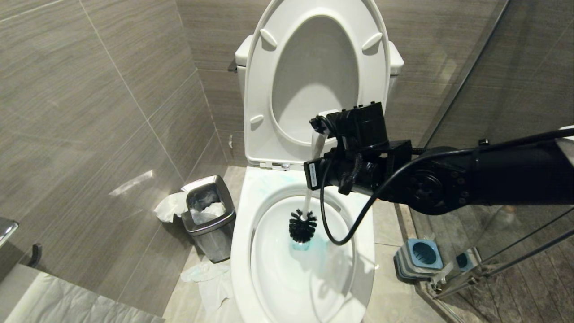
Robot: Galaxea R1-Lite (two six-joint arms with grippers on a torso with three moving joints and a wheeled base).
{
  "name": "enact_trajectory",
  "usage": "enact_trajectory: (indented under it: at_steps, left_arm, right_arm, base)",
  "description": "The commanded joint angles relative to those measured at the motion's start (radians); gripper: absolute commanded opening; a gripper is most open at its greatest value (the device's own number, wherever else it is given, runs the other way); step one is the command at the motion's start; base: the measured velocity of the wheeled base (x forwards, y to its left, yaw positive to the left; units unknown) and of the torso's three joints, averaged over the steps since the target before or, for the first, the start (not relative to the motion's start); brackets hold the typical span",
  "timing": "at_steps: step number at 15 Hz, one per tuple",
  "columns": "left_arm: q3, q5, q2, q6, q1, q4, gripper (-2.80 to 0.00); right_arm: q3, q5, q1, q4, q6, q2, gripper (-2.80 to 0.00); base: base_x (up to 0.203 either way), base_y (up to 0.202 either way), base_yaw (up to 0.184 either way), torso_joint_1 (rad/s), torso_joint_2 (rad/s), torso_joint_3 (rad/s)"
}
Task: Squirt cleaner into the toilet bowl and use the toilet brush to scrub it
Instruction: Scrub the toilet bowl
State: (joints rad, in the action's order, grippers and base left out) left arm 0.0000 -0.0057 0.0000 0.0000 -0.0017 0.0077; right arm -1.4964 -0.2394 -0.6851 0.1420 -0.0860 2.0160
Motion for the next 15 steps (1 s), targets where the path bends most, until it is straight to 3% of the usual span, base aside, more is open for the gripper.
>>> enact_trajectory:
  at_steps: [1,9,15]
  left_arm:
    - [0.002,0.0,0.0,0.0,0.0,0.0,-2.8]
    - [0.002,0.0,0.0,0.0,0.0,0.0,-2.8]
    - [0.002,0.0,0.0,0.0,0.0,0.0,-2.8]
  right_arm:
    - [0.071,-0.003,-0.011,-0.002,-0.001,-0.098,-2.8]
    - [-0.022,-0.013,-0.011,0.063,-0.005,0.151,-2.8]
    - [0.001,-0.032,-0.052,0.063,-0.005,0.044,-2.8]
  base:
    - [0.0,0.0,0.0,0.0,0.0,0.0]
    - [0.0,0.0,0.0,0.0,0.0,0.0]
    - [0.0,0.0,0.0,0.0,0.0,0.0]
